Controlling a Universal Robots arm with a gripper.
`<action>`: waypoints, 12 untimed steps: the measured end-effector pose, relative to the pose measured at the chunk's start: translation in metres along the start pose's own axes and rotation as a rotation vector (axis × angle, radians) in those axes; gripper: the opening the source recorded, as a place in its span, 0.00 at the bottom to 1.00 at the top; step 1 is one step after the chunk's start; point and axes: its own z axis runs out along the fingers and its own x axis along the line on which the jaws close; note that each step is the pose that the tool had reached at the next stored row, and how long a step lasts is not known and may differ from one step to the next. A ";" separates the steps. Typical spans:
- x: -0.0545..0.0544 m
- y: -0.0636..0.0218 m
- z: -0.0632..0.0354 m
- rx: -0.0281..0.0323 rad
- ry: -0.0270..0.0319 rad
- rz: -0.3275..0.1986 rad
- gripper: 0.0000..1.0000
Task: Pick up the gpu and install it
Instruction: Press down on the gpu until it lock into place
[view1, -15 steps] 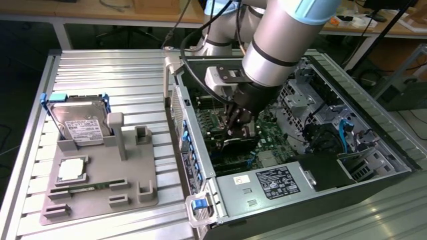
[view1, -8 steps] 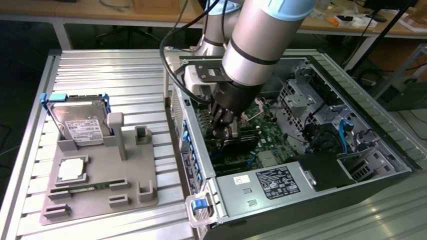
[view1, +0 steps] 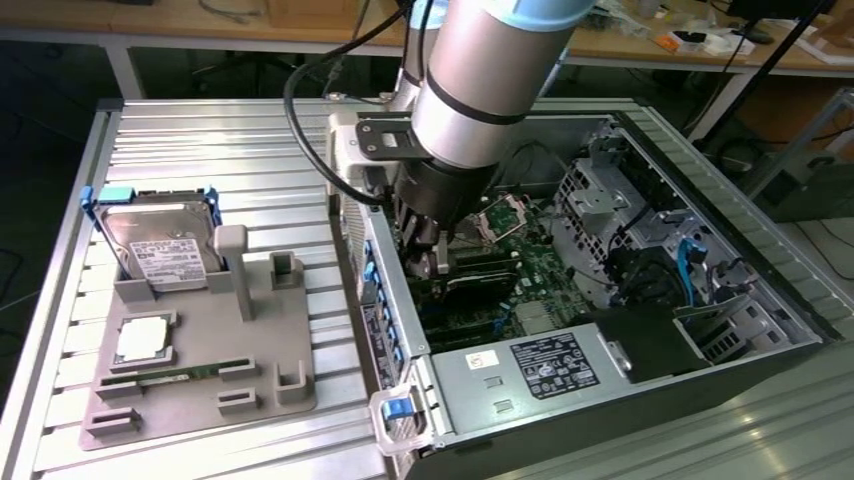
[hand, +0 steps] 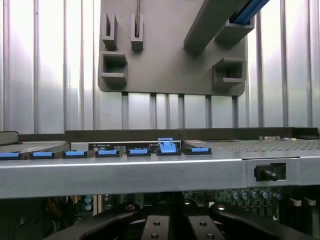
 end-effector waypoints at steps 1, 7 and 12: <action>0.000 0.0013 -0.0006 -0.0026 -0.0002 0.000 0.11; 0.000 0.0023 -0.0071 -0.0040 -0.0010 0.001 0.11; -0.001 0.0026 -0.0110 -0.0041 -0.0025 0.001 0.11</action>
